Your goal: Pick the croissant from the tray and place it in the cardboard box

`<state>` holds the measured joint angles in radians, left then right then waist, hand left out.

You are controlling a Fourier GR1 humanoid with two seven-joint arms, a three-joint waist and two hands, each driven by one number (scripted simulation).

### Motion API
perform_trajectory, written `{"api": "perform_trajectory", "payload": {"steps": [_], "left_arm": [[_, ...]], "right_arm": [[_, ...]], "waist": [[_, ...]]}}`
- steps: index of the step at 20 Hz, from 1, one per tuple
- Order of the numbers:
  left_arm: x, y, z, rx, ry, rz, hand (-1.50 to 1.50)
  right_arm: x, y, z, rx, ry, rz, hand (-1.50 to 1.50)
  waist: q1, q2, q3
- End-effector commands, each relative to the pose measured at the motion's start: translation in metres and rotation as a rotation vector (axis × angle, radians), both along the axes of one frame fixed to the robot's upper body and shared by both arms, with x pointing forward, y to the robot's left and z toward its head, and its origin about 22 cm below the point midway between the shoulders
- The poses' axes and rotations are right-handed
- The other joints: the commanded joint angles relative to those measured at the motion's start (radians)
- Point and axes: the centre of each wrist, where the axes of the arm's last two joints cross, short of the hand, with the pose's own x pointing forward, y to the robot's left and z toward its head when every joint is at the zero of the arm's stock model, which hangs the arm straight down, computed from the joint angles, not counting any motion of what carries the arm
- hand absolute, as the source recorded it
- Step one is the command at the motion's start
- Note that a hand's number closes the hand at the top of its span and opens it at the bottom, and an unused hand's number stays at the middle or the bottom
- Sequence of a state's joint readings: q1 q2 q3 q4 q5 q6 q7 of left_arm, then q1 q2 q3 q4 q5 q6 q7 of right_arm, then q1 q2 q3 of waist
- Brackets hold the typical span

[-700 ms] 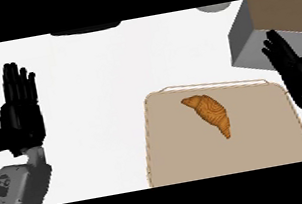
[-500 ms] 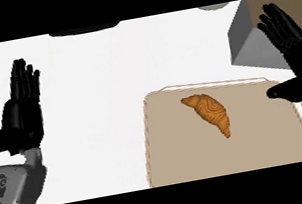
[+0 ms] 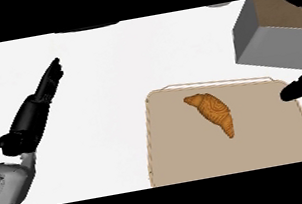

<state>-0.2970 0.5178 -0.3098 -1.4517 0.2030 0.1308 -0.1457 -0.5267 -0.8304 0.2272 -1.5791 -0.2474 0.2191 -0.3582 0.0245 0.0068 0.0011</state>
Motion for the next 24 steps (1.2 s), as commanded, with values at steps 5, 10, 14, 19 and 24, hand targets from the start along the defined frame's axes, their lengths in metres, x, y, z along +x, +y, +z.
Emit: {"api": "perform_trajectory", "payload": {"steps": [5,10,14,19,24], "left_arm": [[0.006,-0.007,0.006,0.044,0.019,-0.068,0.00],[-0.004,0.007,-0.003,0.036,0.020,-0.037,0.00],[-0.007,0.010,-0.003,0.026,0.027,-0.027,0.00],[-0.001,0.001,0.000,0.036,0.035,-0.019,0.00],[-0.017,0.019,-0.013,0.047,0.036,-0.036,0.00]], "right_arm": [[0.016,-0.015,0.029,-0.336,-0.234,0.204,-1.50],[-0.007,0.017,0.001,-0.645,-0.249,0.218,-1.50],[-0.027,0.040,0.013,-0.833,-0.284,0.235,-1.50],[-0.051,0.082,0.025,-0.990,-0.346,0.195,-1.50],[-0.084,0.097,-0.017,-1.093,-0.299,0.156,-1.50]], "waist": [[0.005,0.004,-0.001],[-0.017,-0.008,-0.002],[-0.026,-0.011,-0.003],[-0.029,-0.010,-0.003],[-0.030,-0.010,-0.002]]}}
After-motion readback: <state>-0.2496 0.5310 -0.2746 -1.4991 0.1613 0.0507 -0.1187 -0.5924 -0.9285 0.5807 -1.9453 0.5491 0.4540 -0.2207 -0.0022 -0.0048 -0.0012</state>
